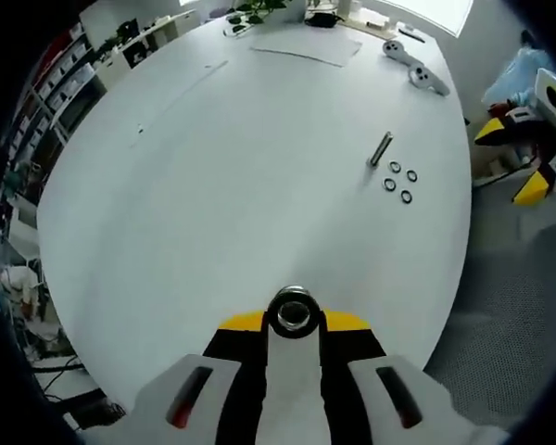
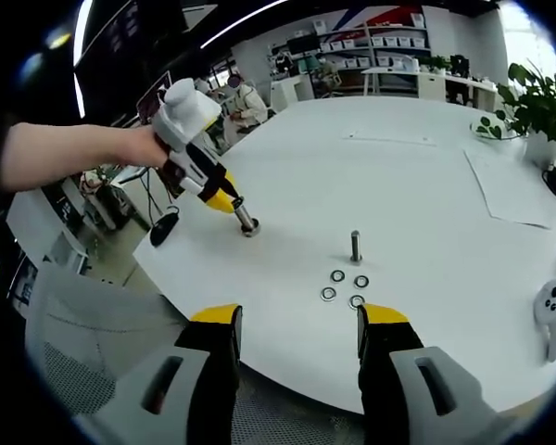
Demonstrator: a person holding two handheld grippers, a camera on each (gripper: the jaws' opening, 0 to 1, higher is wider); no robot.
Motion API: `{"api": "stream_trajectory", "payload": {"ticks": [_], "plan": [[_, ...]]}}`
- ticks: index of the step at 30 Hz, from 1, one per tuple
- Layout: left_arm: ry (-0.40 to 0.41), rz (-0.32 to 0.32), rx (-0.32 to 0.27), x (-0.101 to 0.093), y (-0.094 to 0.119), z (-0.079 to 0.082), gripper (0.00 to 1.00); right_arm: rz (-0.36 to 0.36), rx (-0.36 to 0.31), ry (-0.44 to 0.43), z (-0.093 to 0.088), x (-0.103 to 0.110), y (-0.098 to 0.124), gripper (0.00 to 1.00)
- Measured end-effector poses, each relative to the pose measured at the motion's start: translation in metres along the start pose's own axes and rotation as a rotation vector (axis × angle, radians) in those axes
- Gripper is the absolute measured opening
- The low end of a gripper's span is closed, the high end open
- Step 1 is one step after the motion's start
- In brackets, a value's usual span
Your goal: Place the washer onto the threaded stud by aligning its center hole with the stud, sliding it down to the base, and recovering from edge contact or off-axis alignment until the washer reaches the visible bottom stop.
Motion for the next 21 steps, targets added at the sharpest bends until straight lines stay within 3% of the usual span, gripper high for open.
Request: {"api": "stream_trajectory", "payload": {"ticks": [21], "plan": [[-0.041, 0.008, 0.084, -0.003, -0.032, -0.007, 0.18, 0.006, 0.001, 0.005, 0.0, 0.002, 0.0, 0.52]]}}
Point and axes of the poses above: the point that each gripper's makers call its tool centre point, and the gripper's own axes: y roughly backward along the fingers, x roughly to its left, z roughly out of its top, the point moved 2 cm from there along y, roughly backward along the fingers, and after that the axes turned 13 degrees about -y, right-handed, at the moved point
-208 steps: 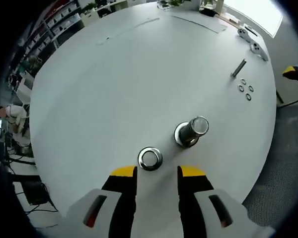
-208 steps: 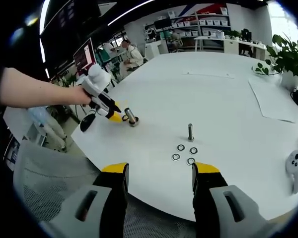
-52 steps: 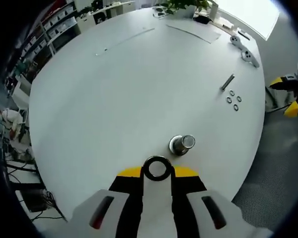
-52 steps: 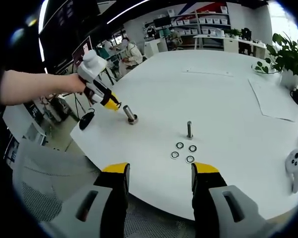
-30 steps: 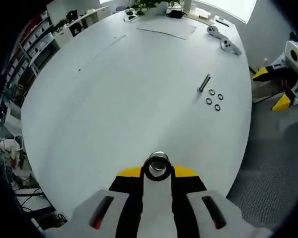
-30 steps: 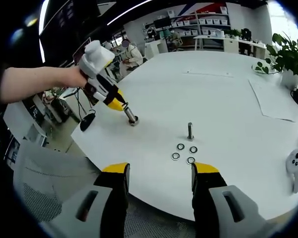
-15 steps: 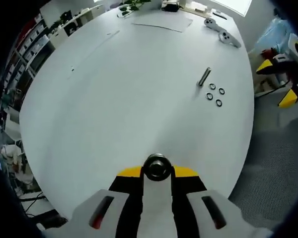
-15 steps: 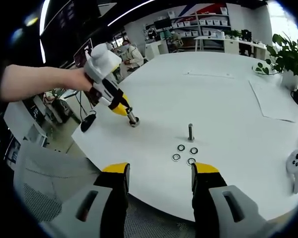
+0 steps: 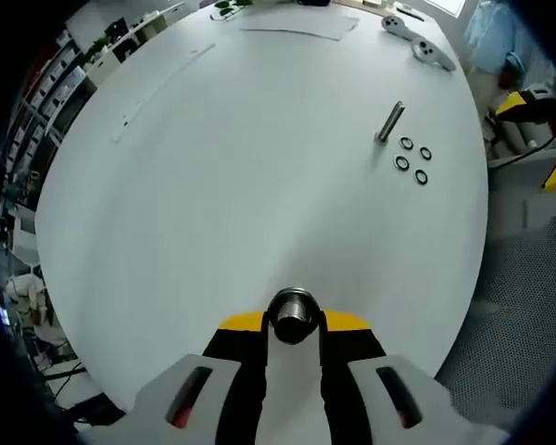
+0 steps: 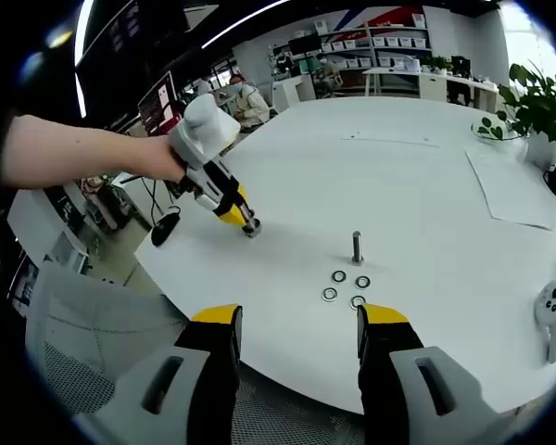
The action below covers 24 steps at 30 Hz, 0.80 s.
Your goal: Place the washer onto the threaded stud by aligning its center hole with the stud, sliding it down to the base, and recovering from edge contact or off-axis alignment until the washer reaches the visible bottom stop.
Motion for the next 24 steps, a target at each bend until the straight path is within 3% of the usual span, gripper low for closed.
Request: {"api": "stream_trajectory", "payload": {"ticks": [15, 24], "plan": [[0.012, 0.004, 0.026, -0.003, -0.014, -0.004, 0.19, 0.003, -0.001, 0.002, 0.0, 0.001, 0.0, 0.52], [0.044, 0.004, 0.011, -0.002, -0.014, -0.004, 0.2, 0.008, -0.003, 0.005, 0.001, 0.002, 0.0, 0.52]]}}
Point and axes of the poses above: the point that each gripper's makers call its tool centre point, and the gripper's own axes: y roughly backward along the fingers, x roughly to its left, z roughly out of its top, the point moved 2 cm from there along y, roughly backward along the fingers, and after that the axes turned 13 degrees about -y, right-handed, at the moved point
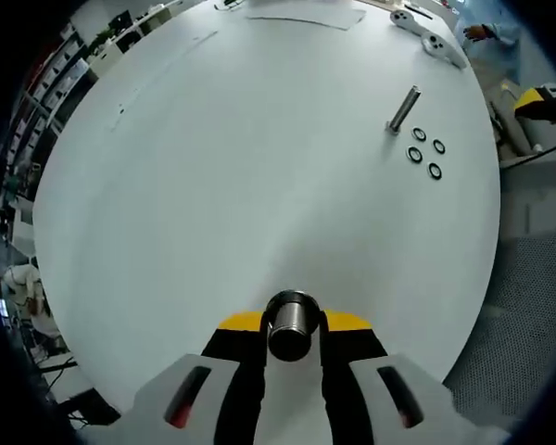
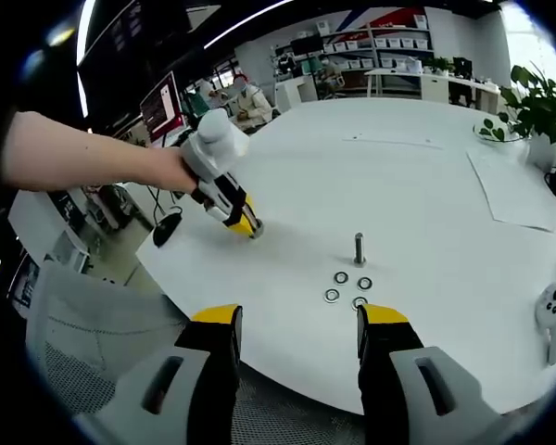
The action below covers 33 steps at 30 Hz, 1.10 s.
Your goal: Place the washer onto the threaded stud by aligning its center hole with the stud, sliding it down to the base, and recovering from edge contact or off-axis alignment until the washer reaches the visible bottom stop.
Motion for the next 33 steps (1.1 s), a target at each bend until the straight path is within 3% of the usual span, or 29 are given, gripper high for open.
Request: {"api": "stream_trajectory", "payload": {"ticks": [6, 10, 17, 26, 33], "plan": [[0.024, 0.039, -0.041, 0.001, 0.004, 0.0, 0.3, 0.002, -0.001, 0.001, 0.0, 0.0, 0.0, 0.52], [0.042, 0.066, -0.056, 0.005, 0.01, -0.003, 0.3, 0.004, 0.003, 0.005, 0.0, 0.001, -0.001, 0.52], [0.176, 0.141, -0.171, 0.014, 0.045, -0.006, 0.31, 0.004, 0.006, 0.009, -0.001, 0.002, -0.001, 0.52], [0.243, 0.233, -0.282, 0.019, 0.082, -0.013, 0.32, -0.003, 0.018, 0.031, -0.003, 0.001, -0.002, 0.52], [0.287, 0.254, -0.34, 0.002, 0.098, -0.022, 0.32, -0.004, 0.034, 0.054, -0.007, 0.002, -0.004, 0.52]]}}
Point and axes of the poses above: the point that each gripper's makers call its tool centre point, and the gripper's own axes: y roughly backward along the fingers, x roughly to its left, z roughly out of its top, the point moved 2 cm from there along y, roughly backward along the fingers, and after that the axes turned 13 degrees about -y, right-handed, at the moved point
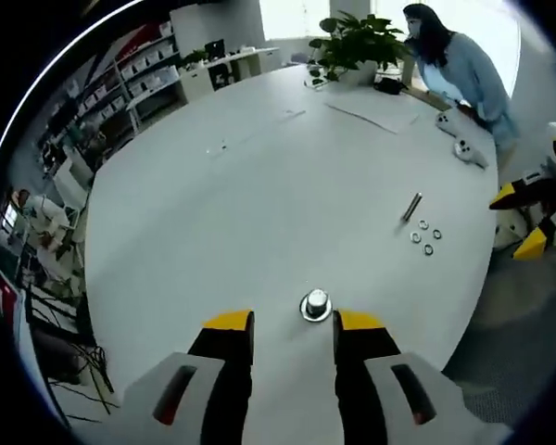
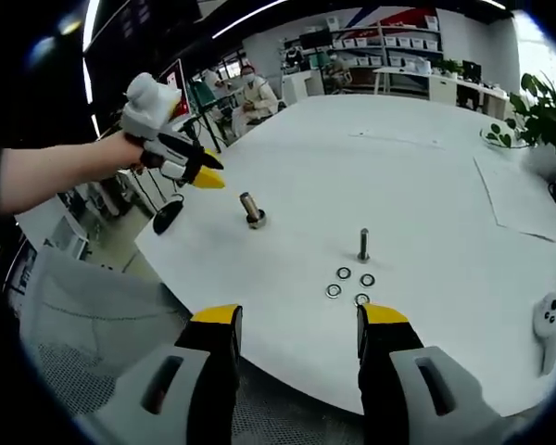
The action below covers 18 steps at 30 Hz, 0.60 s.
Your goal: Place the washer onto the threaded stud by aligning its center hole with the stud, sliding it down to the base, and recovering from edge contact or off-axis alignment until the washer reaches the visible bottom stop.
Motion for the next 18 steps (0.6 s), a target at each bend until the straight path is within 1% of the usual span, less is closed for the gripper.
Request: {"api": "stream_trajectory", "payload": {"ticks": [6, 8, 11, 15, 18], "plan": [[0.077, 0.016, -0.056, -0.012, 0.019, -0.008, 0.33, -0.012, 0.009, 0.011, -0.002, -0.002, 0.001, 0.52], [0.111, 0.022, -0.083, -0.018, 0.025, -0.008, 0.33, -0.017, 0.011, 0.013, -0.002, -0.003, 0.001, 0.52], [0.152, 0.03, -0.114, -0.024, 0.031, -0.009, 0.33, -0.022, 0.005, 0.012, -0.001, -0.004, 0.002, 0.52], [0.189, 0.028, -0.139, -0.039, 0.039, -0.012, 0.33, -0.028, 0.003, 0.01, -0.001, -0.006, 0.002, 0.52], [0.222, 0.023, -0.157, -0.046, 0.041, -0.014, 0.33, -0.032, 0.002, 0.014, -0.001, -0.006, 0.003, 0.52]]}}
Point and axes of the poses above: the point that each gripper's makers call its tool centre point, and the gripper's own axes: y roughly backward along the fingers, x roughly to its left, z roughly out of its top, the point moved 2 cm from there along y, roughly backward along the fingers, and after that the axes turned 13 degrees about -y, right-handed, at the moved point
